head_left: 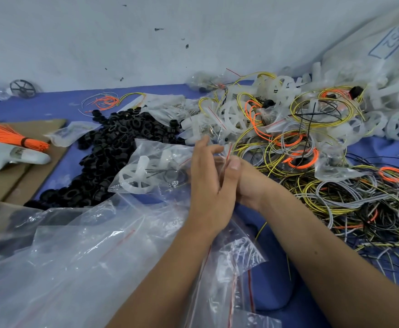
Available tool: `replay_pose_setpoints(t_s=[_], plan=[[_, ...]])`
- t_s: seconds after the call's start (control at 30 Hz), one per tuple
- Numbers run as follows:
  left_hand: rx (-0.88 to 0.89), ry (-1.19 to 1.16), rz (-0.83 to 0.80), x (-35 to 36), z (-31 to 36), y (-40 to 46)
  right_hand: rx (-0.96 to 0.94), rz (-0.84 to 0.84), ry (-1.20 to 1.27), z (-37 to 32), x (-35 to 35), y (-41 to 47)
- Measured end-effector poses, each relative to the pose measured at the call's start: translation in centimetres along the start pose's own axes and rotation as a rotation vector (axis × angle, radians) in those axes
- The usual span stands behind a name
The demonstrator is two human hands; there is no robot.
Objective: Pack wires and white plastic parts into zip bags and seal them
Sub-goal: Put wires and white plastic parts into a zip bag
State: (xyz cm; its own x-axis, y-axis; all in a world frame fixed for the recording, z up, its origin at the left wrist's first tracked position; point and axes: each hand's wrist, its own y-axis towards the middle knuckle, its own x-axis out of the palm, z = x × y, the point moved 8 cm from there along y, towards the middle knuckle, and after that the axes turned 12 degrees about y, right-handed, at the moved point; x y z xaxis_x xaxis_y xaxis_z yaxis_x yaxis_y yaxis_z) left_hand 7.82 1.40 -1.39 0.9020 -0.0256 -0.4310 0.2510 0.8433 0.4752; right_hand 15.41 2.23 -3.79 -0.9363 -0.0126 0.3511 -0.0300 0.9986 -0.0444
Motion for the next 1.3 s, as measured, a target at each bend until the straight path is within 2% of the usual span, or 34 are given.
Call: replay_pose_setpoints(t_s=[0.07,0.13,0.3,0.37,0.43,0.5,0.6,0.67,0.8,0.93,1.03,1.13,1.23,1.3], plan=[[0.004,0.017,0.012,-0.2,0.0,0.2,-0.101,0.109,-0.103,-0.9,-0.7,-0.2],[0.003,0.039,-0.024,0.2,-0.1,0.2,-0.094,0.152,-0.118,-0.8,-0.9,-0.1],[-0.028,0.072,-0.094,1.1,-0.6,0.1,0.164,0.052,0.465,1.4,0.9,0.0],[-0.066,0.107,-0.083,1.0,-1.2,0.1,0.225,0.028,0.536,1.6,1.0,-0.2],[-0.127,0.172,-0.085,0.8,-1.8,0.2,0.241,0.074,0.492,2.0,0.8,0.2],[-0.171,0.199,-0.087,0.6,-2.5,0.1,0.161,0.194,0.181,1.8,-0.1,0.7],[-0.225,0.196,-0.092,0.2,-3.5,0.4,-0.111,0.283,-0.651,-1.6,-0.6,0.4],[-0.217,0.183,-0.099,0.2,-3.6,0.7,-0.274,0.344,-0.908,-3.9,-0.6,-0.5],[-0.198,0.203,-0.126,0.7,-3.4,0.4,-0.461,0.606,-1.03,-7.5,-3.2,-3.4],[-0.133,0.155,-0.166,1.3,-2.7,0.2,-0.431,0.84,-1.181,-9.9,-7.0,-5.6],[-0.086,0.045,-0.262,2.6,-2.0,-0.1,-0.386,0.865,-1.214,-10.8,-8.5,-5.9],[-0.068,0.009,-0.291,3.0,-1.9,-0.4,-0.448,0.821,-1.31,-11.7,-8.1,-4.8],[-0.119,-0.027,-0.261,2.7,-2.4,-0.3,-0.494,0.795,-1.52,-12.2,-7.0,-3.1],[-0.129,-0.04,-0.246,2.7,-2.4,-0.3,-0.42,0.796,-1.69,-11.8,-6.7,-1.9]])
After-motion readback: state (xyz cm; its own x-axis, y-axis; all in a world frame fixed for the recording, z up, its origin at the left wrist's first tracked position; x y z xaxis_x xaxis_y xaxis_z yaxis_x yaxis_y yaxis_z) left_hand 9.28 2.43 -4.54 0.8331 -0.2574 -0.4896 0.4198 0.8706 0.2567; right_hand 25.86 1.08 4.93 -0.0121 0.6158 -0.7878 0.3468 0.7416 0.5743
